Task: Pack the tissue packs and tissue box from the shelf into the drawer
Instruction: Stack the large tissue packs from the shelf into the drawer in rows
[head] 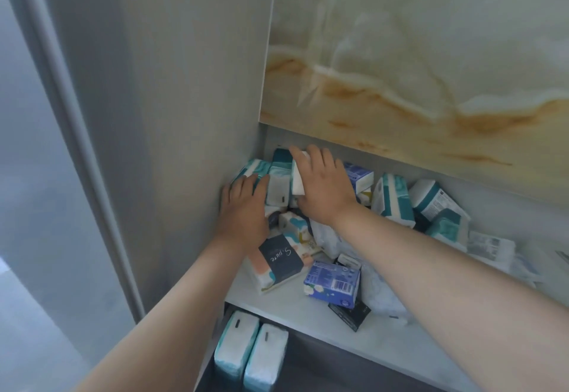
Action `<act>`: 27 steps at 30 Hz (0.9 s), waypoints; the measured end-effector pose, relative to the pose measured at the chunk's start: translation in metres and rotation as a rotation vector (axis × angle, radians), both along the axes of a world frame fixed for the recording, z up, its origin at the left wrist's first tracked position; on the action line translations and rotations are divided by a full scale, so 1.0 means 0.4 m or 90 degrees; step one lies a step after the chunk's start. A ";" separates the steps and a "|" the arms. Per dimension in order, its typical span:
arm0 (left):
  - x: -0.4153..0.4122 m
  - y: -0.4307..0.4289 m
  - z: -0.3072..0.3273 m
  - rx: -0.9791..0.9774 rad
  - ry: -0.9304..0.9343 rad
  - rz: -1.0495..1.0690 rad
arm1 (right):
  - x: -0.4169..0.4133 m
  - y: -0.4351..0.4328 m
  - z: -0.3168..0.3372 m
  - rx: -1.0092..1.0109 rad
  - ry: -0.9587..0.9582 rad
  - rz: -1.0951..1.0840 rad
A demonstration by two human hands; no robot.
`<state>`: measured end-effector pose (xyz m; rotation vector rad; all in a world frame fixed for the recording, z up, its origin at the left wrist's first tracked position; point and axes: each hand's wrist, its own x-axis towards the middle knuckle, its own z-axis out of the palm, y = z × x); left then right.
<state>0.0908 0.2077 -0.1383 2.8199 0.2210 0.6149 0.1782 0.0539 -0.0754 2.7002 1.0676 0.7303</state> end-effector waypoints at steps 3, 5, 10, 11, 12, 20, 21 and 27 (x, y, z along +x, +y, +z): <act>-0.035 -0.048 0.028 -0.194 -0.087 -0.080 | -0.071 -0.047 0.024 0.110 0.025 0.085; -0.064 -0.073 0.048 -0.270 -0.100 -0.124 | -0.126 -0.078 0.033 0.169 0.050 0.116; -0.163 -0.106 0.100 -0.312 -0.073 -0.214 | -0.265 -0.139 0.039 0.252 0.155 0.158; -0.186 -0.113 0.114 -0.319 -0.066 -0.239 | -0.288 -0.149 0.034 0.261 0.182 0.174; -0.206 -0.118 0.123 -0.329 -0.056 -0.266 | -0.310 -0.158 0.026 0.270 0.207 0.184; -0.361 -0.129 0.074 -0.337 0.231 -0.237 | -0.465 -0.213 -0.054 0.226 0.408 0.120; -0.379 -0.133 0.059 -0.325 0.264 -0.232 | -0.483 -0.220 -0.061 0.203 0.421 0.100; -0.445 -0.159 -0.004 -0.304 0.417 -0.256 | -0.549 -0.256 -0.118 0.133 0.465 0.036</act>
